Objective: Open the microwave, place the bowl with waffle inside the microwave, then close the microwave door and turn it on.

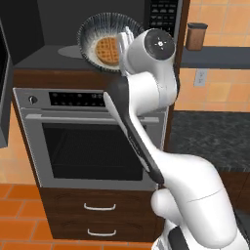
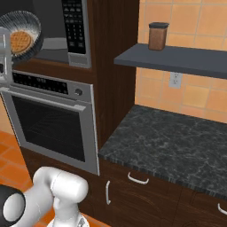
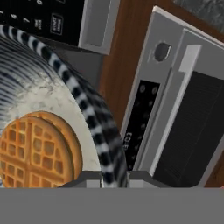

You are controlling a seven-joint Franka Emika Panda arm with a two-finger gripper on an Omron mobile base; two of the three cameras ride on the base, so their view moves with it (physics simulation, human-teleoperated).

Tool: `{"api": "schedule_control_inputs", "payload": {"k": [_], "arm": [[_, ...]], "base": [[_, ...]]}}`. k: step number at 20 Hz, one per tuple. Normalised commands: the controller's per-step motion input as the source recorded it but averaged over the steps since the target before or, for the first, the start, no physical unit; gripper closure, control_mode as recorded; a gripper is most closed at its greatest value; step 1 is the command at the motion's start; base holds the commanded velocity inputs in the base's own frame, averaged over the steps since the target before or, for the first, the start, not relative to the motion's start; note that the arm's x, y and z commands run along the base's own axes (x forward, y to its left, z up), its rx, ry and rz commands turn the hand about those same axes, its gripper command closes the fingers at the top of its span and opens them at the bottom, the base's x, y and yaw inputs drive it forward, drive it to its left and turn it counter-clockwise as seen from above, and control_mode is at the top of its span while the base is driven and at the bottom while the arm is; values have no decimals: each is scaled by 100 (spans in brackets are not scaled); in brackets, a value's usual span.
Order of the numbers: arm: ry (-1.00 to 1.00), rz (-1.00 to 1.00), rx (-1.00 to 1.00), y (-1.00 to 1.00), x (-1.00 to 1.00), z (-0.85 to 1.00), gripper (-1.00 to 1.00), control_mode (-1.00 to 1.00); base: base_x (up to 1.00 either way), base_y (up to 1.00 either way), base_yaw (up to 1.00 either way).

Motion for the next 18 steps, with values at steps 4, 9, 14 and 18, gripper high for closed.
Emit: {"api": "schedule_control_inputs", "payload": {"k": [4,9,14,18], "arm": [[11,-2,0,16,65,38,100,-100],[2,-9,0,17,67,6,100,-100],[0,-12,0,7,65,0,100,-100],[0,-10,0,5,67,-10,100,-100]], "base": [[0,0,0],[0,0,0],[0,0,0],[0,0,0]]}}
